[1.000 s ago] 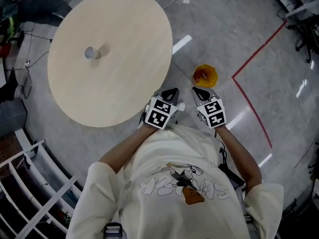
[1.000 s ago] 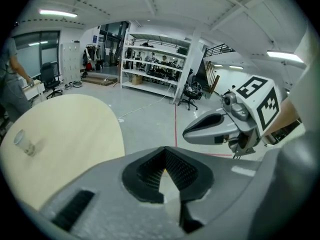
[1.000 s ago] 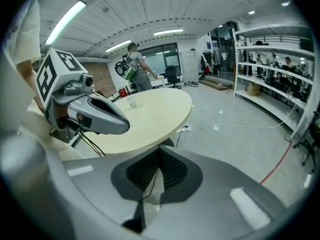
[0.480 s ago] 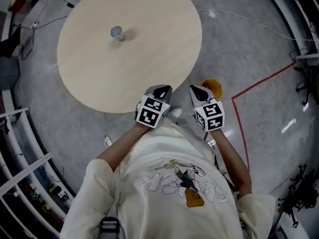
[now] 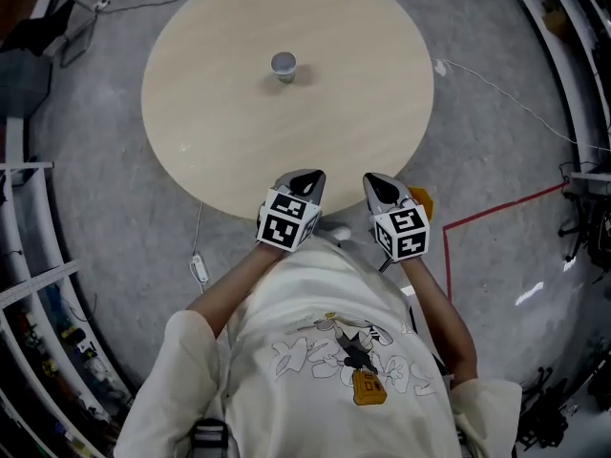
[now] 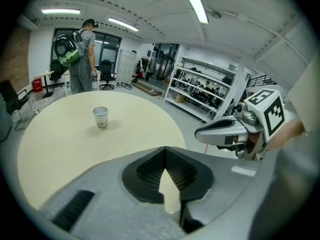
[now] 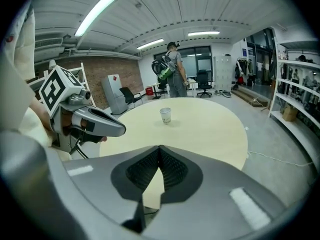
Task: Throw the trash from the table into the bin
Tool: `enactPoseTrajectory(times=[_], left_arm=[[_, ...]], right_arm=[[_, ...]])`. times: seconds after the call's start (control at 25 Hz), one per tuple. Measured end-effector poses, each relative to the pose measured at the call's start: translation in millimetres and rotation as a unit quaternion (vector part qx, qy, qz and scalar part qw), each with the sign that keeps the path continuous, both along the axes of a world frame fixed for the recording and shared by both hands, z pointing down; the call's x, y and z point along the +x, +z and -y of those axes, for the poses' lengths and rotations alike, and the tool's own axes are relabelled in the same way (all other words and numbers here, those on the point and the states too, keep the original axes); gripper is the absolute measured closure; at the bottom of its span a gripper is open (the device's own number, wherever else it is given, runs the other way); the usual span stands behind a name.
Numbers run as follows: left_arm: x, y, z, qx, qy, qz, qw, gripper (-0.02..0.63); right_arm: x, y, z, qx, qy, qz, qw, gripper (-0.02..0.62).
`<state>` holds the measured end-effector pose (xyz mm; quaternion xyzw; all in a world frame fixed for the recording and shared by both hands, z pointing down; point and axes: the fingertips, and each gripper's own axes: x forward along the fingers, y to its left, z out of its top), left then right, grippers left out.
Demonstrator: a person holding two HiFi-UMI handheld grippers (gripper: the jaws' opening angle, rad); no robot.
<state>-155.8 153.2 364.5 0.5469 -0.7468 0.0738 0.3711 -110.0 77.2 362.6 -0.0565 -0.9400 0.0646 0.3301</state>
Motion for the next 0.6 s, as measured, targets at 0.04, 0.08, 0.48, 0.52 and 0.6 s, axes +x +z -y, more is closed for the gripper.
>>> enactPoseTrajectory(times=[0.04,0.08,0.48,0.52,0.6], left_arm=[[-7,0,-9,0.001,-0.006,-0.003,1.0,0.601],[-13,0,-17,0.001,-0.014,-0.005,0.9999,0.601],[-70,-3,-64,0.016,-0.068,-0.01,0.9975,0.601],[-75,-4,-66,0.018,-0.069,-0.009,0.9974,0.601],[-85,-5,-71,0.021,-0.07,-0.007,0.9973,0.601]], right_arm=[[-8,-1,-7,0.002,-0.003,0.001,1.0,0.589],[-15,-2,-13,0.003,-0.007,0.002,1.0,0.589],[-80,2,-58,0.018,-0.044,-0.003,0.999,0.589],[-87,3,-60,0.023,-0.045,-0.003,0.999,0.589],[-101,6,-63,0.036,-0.046,-0.004,0.998,0.589]])
